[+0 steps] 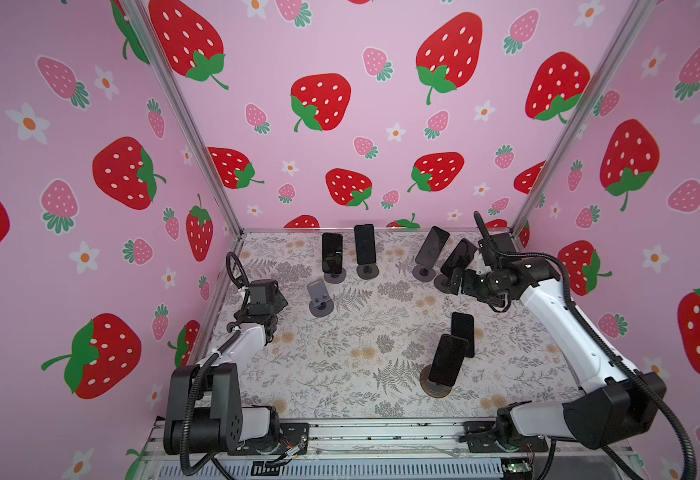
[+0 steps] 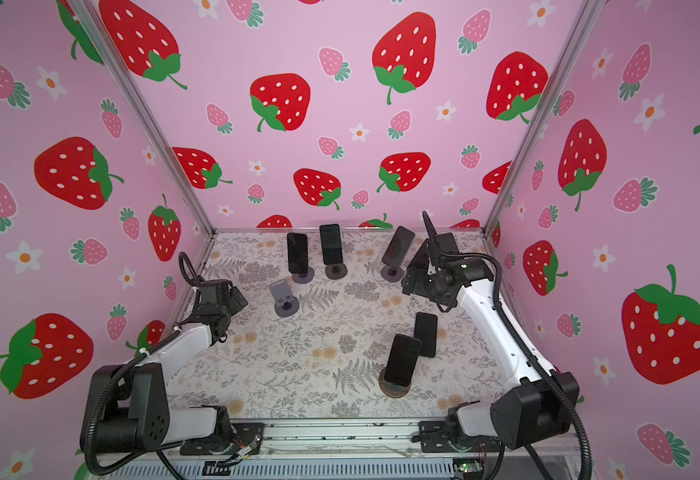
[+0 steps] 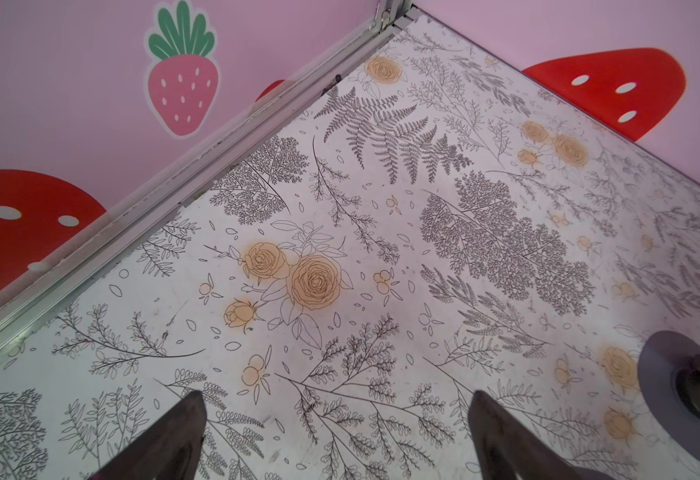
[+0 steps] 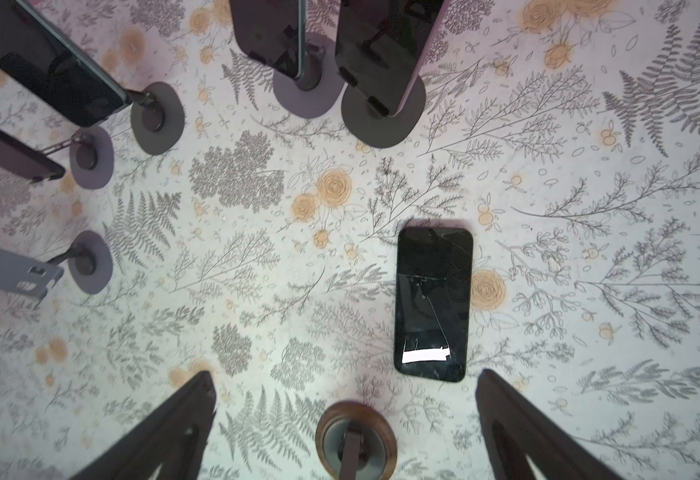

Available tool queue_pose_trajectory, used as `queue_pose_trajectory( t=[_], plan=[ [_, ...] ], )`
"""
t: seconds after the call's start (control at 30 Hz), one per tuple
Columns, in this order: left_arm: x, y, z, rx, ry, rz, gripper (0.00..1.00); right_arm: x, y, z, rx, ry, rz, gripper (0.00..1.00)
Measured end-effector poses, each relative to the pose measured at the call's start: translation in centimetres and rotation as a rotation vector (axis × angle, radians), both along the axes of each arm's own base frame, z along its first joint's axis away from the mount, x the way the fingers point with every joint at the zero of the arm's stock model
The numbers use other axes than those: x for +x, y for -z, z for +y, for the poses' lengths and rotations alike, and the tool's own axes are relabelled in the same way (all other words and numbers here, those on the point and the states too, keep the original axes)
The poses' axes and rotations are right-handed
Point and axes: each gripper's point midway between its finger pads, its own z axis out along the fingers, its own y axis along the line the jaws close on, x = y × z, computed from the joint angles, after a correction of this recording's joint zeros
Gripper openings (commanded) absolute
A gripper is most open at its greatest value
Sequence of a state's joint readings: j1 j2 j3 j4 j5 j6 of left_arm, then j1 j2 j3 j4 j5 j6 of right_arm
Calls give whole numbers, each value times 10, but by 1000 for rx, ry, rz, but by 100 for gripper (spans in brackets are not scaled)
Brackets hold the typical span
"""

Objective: Remove the phone from the phone stand
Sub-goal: 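Move the right gripper over the flat black phone near the nearer stand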

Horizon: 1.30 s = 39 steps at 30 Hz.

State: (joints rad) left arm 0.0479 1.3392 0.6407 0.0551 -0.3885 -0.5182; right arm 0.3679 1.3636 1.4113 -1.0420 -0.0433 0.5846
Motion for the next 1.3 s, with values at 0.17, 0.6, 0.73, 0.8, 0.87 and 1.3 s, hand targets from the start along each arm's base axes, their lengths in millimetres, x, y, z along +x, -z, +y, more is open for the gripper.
queue_pose_trajectory(
  t=[0.17, 0.6, 0.73, 0.8, 0.87, 1.3],
  plan=[
    [0, 0, -1, -11, 0, -4, 99, -43, 2, 13, 88, -66, 145, 100],
    [2, -3, -4, -27, 10, 1, 99, -119, 35, 40, 95, -101, 399, 100],
    [4, -4, -4, -27, 10, 3, 99, -123, 43, 36, 68, -57, 418, 100],
    [4, -2, -4, -28, 10, 10, 99, -127, 49, 33, 47, -38, 433, 100],
    [3, -1, -4, -28, 10, 17, 99, -128, 52, 31, 29, -23, 434, 100],
    [4, 1, -4, -30, 10, 47, 99, -136, 65, 47, -55, -2, 442, 95]
  ],
)
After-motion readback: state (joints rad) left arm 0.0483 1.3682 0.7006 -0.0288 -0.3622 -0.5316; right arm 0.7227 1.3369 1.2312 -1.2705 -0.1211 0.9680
